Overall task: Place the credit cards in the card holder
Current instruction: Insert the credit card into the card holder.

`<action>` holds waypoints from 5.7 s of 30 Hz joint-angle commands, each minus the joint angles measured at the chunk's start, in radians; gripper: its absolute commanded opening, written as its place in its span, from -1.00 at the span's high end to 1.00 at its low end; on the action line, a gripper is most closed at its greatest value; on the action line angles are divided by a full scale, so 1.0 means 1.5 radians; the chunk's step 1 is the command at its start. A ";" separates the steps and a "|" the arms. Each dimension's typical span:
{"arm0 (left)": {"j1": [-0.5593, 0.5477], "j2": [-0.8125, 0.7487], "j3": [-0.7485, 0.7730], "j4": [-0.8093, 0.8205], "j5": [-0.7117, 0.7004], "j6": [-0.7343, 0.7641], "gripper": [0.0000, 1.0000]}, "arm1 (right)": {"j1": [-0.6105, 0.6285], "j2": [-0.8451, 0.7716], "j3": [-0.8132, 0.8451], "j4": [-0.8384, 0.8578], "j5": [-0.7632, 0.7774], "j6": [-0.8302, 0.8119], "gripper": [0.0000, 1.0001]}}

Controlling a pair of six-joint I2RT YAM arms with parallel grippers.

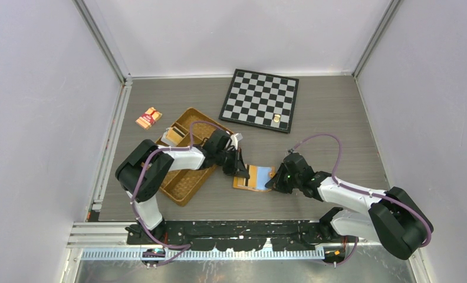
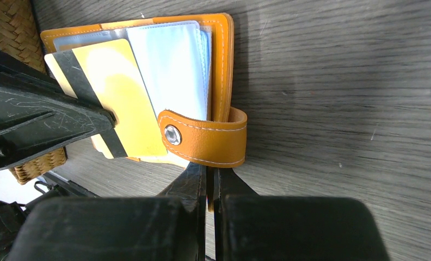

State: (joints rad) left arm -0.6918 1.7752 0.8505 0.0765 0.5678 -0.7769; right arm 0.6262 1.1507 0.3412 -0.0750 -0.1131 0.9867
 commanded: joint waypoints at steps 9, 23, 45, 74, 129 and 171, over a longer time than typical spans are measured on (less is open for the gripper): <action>0.001 0.025 0.004 -0.077 -0.019 0.033 1.00 | -0.002 0.012 -0.007 -0.075 0.055 -0.024 0.99; -0.004 0.048 0.018 -0.091 -0.056 0.039 1.00 | -0.001 -0.011 -0.012 -0.089 0.064 -0.024 0.99; -0.004 0.050 0.052 -0.178 -0.062 0.092 1.00 | -0.002 -0.019 -0.015 -0.094 0.066 -0.024 0.99; -0.036 0.086 0.078 -0.134 -0.085 0.049 1.00 | -0.001 -0.041 -0.028 -0.070 0.051 -0.027 0.99; -0.044 0.038 -0.006 -0.084 0.040 0.013 1.00 | -0.002 -0.010 -0.029 -0.074 0.048 -0.022 0.99; -0.011 0.078 0.018 -0.010 0.005 0.005 1.00 | -0.002 -0.041 -0.032 -0.094 0.053 -0.021 0.99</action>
State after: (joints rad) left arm -0.7189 1.8481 0.8730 0.0734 0.6727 -0.8200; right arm 0.6262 1.0798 0.3149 -0.1143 -0.0776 0.9756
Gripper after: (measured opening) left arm 0.009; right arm 0.051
